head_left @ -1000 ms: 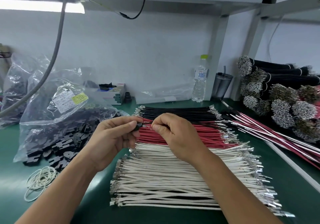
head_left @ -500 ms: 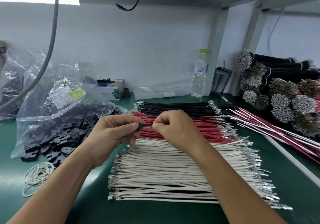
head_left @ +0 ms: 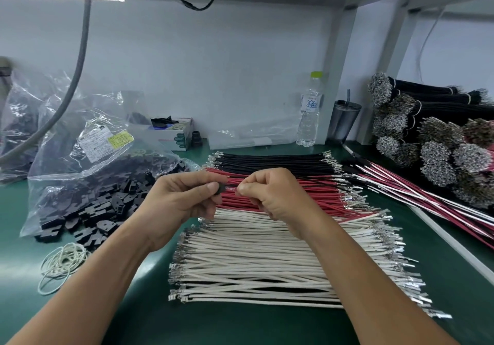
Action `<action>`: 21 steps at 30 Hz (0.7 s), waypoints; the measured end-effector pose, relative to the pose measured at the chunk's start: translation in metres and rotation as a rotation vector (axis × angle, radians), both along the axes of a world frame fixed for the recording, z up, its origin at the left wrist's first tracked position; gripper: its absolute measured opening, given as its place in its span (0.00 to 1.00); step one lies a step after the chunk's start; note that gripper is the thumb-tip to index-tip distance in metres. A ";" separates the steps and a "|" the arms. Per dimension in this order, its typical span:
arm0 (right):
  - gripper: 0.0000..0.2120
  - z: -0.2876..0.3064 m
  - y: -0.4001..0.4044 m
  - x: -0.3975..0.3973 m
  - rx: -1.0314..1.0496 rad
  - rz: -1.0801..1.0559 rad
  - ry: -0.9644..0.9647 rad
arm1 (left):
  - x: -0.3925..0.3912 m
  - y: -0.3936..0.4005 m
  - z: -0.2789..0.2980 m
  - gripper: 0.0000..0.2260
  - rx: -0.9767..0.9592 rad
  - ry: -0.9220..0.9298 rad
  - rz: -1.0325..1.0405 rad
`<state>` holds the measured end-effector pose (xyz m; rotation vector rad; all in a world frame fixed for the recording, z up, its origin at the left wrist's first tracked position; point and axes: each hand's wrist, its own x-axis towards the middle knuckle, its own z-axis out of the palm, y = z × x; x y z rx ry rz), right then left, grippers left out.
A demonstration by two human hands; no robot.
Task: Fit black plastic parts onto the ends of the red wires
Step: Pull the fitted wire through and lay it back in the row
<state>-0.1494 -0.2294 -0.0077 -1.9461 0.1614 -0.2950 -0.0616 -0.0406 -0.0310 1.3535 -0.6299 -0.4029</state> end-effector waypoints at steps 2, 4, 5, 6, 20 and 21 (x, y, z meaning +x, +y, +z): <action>0.09 -0.002 0.003 0.001 -0.236 -0.062 -0.021 | -0.002 -0.002 -0.001 0.08 0.080 -0.105 0.039; 0.09 -0.002 0.008 0.002 -0.449 -0.118 -0.046 | -0.003 -0.003 -0.002 0.08 0.116 -0.149 0.068; 0.09 -0.002 0.010 0.002 -0.454 -0.117 -0.068 | -0.003 -0.003 -0.002 0.08 0.101 -0.125 0.065; 0.08 -0.002 0.010 0.002 -0.413 -0.098 -0.091 | -0.003 -0.003 -0.002 0.08 0.073 -0.086 0.049; 0.03 -0.005 0.001 -0.001 -0.328 -0.048 -0.222 | -0.012 -0.004 0.005 0.11 0.230 -0.611 0.255; 0.04 -0.005 -0.001 -0.002 -0.365 -0.061 -0.234 | -0.013 -0.003 0.006 0.11 0.251 -0.596 0.242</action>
